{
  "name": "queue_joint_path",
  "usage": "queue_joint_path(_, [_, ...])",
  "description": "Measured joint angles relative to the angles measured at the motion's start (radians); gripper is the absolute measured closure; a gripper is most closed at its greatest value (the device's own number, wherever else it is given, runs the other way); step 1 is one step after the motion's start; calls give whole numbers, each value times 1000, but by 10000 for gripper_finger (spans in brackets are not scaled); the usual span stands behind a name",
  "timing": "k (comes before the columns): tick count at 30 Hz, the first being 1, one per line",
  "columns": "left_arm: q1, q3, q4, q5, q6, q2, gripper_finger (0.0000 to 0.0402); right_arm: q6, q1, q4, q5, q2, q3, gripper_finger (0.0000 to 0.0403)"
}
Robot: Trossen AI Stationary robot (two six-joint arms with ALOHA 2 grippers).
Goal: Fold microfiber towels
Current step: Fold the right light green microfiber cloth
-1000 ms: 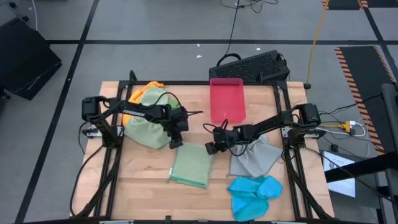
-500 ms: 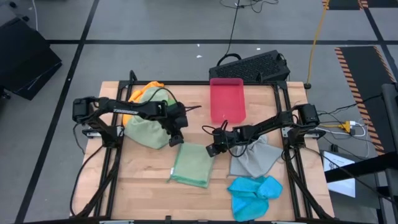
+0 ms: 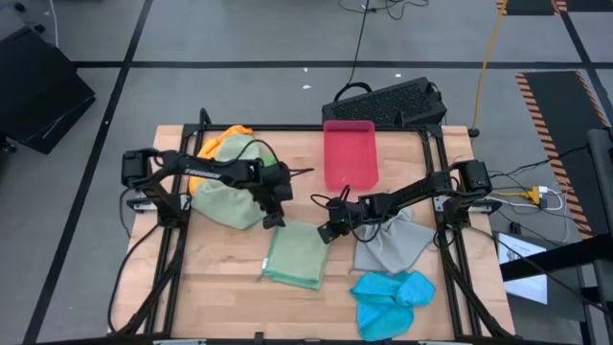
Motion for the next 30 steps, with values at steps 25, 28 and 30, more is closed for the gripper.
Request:
queue_joint_path(25, [6,0,-24,35,28,18,337,-70,3,-15,20,-35,0,391])
queue_joint_path(28, [8,0,-20,15,25,0,258,-79,4,-13,22,-36,0,391])
queue_joint_path(30, [11,0,-5,14,3,-2,207,-88,4,-12,21,-36,0,391])
